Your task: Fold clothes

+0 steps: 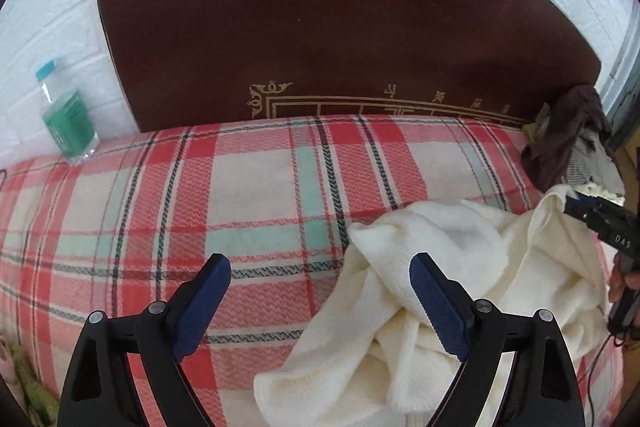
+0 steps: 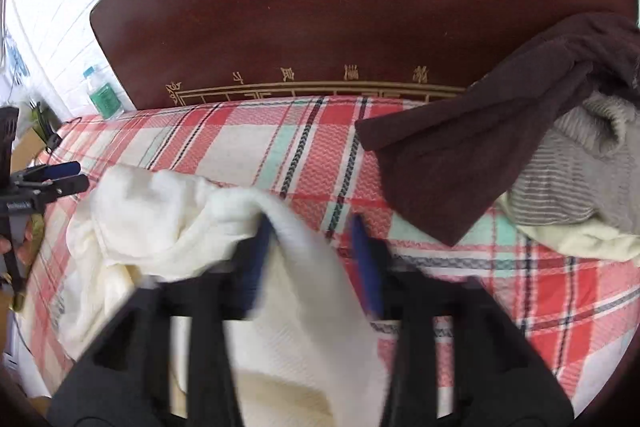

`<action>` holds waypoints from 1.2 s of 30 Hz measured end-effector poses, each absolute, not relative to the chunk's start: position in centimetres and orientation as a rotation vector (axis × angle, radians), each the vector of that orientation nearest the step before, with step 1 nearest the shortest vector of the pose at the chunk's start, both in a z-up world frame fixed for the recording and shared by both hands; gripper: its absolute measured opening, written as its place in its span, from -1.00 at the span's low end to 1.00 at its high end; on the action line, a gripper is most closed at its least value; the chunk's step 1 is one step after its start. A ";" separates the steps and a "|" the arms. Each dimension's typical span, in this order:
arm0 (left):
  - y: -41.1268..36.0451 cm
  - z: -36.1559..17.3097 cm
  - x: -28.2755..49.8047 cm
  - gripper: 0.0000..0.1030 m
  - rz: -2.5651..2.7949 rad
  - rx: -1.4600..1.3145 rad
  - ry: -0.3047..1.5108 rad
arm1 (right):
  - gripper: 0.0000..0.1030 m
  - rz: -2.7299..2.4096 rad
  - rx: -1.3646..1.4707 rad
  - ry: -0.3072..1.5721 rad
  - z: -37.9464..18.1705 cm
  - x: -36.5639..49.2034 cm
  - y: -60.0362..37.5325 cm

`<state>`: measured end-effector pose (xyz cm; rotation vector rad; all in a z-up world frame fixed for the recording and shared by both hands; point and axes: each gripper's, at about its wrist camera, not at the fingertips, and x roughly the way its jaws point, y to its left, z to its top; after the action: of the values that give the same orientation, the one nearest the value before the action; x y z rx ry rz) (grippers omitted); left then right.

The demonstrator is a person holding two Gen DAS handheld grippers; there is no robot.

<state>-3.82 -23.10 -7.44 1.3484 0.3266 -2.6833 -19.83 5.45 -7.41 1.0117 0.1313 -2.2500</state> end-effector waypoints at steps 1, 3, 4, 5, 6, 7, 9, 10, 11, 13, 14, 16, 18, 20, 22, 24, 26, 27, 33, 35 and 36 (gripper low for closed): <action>-23.1 -7.6 -3.4 0.80 -2.715 1.358 0.339 | 0.30 -2.266 0.984 0.131 -7.1 -19.3 5.9; -22.0 -8.2 -2.2 0.82 -2.761 1.389 0.258 | 0.30 -2.241 0.961 0.092 -6.7 -18.6 6.7; -21.5 -8.5 -1.5 0.82 -2.781 1.405 0.209 | 0.30 -2.208 0.951 0.089 -6.5 -18.0 6.7; -20.9 -8.9 -0.9 0.82 -2.801 1.421 0.159 | 0.30 -2.165 0.933 0.116 -6.3 -17.2 6.3; -20.6 -9.3 -0.6 0.82 -2.800 1.437 0.124 | 0.30 -2.109 0.910 0.166 -6.1 -16.2 5.4; -20.4 -9.9 -0.5 0.82 -2.792 1.455 0.095 | 0.30 -2.055 0.887 0.223 -6.1 -15.1 4.4; -20.0 -11.0 -0.1 0.82 -2.775 1.488 0.035 | 0.30 -1.951 0.835 0.389 -6.4 -12.6 1.2; -19.8 -11.5 0.0 0.82 -2.766 1.505 0.006 | 0.30 -1.903 0.806 0.473 -6.7 -11.5 -0.5; -19.5 -12.0 0.2 0.82 -2.757 1.522 -0.024 | 0.30 -1.875 0.776 0.559 -7.2 -10.6 -2.2; -19.8 -12.4 0.1 0.82 -2.758 1.532 0.010 | 0.30 -1.842 0.751 0.699 -8.7 -9.8 -5.2; -19.9 -12.5 0.0 0.82 -2.760 1.534 0.035 | 0.29 -1.833 0.752 0.753 -9.5 -9.6 -6.5; -20.5 -12.5 -0.1 0.82 -2.763 1.524 0.076 | 0.13 -1.829 0.761 0.831 -10.9 -9.6 -8.5; -21.3 -12.2 -0.2 0.81 -2.769 1.515 0.131 | -0.16 -1.805 0.773 0.835 -11.4 -9.8 -9.5; -22.2 -11.9 -0.3 0.70 -2.775 1.506 0.186 | -0.79 -1.775 0.805 0.788 -11.2 -10.5 -10.0; -23.0 -11.6 -0.4 0.50 -2.780 1.496 0.241 | -0.80 -1.780 0.828 0.706 -10.1 -11.6 -9.7; -23.8 -11.3 -0.5 0.47 -2.784 1.486 0.296 | -0.84 -1.836 0.813 0.655 -8.4 -13.1 -9.5; -24.6 -11.0 -0.6 0.46 -2.787 1.475 0.351 | -0.84 -1.908 0.798 0.578 -6.7 -15.1 -9.5; -25.0 -10.8 -0.7 0.46 -2.789 1.470 0.378 | -0.85 -1.950 0.798 0.537 -5.8 -16.1 -9.3; -25.6 -10.5 -0.5 0.69 -2.838 1.499 0.455 | -0.84 -2.121 0.892 0.346 -4.5 -22.3 -9.6; -24.5 -11.3 -0.2 0.68 -2.854 1.552 0.379 | -0.84 -2.154 0.981 0.364 -6.1 -23.7 -10.0; -23.9 -11.9 -0.3 0.69 -2.842 1.590 0.331 | -0.83 -2.161 1.038 0.371 -7.2 -24.2 -10.1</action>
<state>-0.27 -23.87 -11.89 1.5897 0.3308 -2.8421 -24.23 -10.15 -7.16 1.0377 0.3706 -2.1608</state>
